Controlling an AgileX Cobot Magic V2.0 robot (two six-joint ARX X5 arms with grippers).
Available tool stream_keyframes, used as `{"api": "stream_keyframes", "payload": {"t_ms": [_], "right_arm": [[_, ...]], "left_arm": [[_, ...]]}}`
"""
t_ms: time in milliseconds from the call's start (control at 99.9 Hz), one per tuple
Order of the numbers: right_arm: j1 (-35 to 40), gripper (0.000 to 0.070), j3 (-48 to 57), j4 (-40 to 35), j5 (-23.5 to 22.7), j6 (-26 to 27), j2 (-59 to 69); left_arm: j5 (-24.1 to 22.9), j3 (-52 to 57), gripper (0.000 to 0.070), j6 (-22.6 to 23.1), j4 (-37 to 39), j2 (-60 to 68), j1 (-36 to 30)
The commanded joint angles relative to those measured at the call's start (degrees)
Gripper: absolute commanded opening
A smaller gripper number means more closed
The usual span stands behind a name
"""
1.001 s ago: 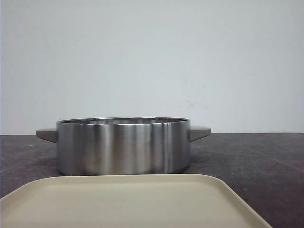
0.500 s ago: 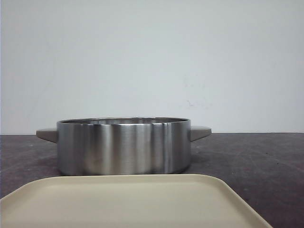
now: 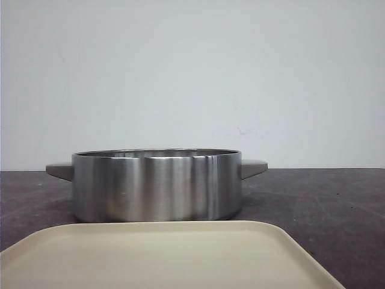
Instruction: Steam buns
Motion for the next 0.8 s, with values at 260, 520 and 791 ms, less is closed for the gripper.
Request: {"api": "stream_keyframes", "payload": {"t_ms": [260, 520, 791], "right_arm": [[0.0, 0.0012, -0.1, 0.5, 0.0, 0.6, 0.0], [0.0, 0.0012, -0.1, 0.5, 0.0, 0.6, 0.0], [0.0, 0.0012, -0.1, 0.5, 0.0, 0.6, 0.0]], "left_arm": [[4.2, -6.8, 0.0000, -1.4, 1.9, -1.7, 7.3], [6.5, -11.6, 0.0000, -0.6, 3.5, -5.1, 9.9], [10.0, -12.0, 0.0000, 2.9, -1.6, -6.8, 10.3]]}}
